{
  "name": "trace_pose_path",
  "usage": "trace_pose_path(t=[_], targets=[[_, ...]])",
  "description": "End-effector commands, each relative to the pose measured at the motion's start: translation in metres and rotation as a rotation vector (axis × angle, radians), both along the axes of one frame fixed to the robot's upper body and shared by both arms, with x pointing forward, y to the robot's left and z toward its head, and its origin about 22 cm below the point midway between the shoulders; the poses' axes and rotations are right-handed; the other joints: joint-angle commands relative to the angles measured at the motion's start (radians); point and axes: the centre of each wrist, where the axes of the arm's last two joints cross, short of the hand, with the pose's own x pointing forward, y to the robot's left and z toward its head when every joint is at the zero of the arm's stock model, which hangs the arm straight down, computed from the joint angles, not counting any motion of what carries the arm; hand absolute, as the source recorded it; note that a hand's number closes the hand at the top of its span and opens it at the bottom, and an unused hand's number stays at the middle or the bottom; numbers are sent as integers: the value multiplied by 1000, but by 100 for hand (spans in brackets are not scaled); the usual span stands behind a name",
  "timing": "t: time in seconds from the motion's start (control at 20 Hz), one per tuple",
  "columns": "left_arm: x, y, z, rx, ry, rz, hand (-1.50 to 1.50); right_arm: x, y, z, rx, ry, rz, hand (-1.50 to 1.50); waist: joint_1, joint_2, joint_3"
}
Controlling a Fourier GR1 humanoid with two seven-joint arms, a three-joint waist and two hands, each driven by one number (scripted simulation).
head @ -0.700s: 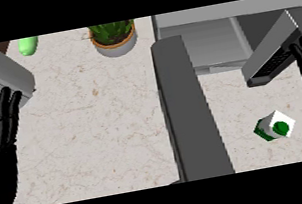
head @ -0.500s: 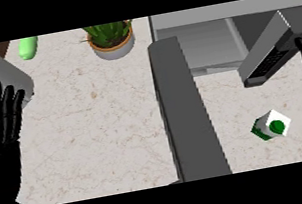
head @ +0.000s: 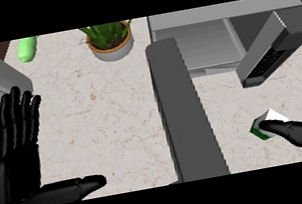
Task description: Pick up the milk, place it into the microwave and close the microwave
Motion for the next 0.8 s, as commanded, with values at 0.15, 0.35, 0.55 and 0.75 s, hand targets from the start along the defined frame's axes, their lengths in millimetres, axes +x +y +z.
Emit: trace_pose_path(t=[0.15, 0.35, 0.55, 0.75], targets=[[-23, -7, -16, -6, 11, 5, -150, 3, -7, -9, 24, 66, -51, -150, 1, -1, 0], [-37, 13, 2, -27, 29, 12, -150, -3, -10, -38, -8, 83, -73, -150, 2, -1, 0], [-41, -8, 2, -16, 6, 2, -150, -4, -29, -72, 6, 147, -82, -150, 1, 0, 0], [-75, -5, -6, -13, 14, -5, -150, -9, -25, -98, 5, 165, -102, -150, 7, -2, 0]])
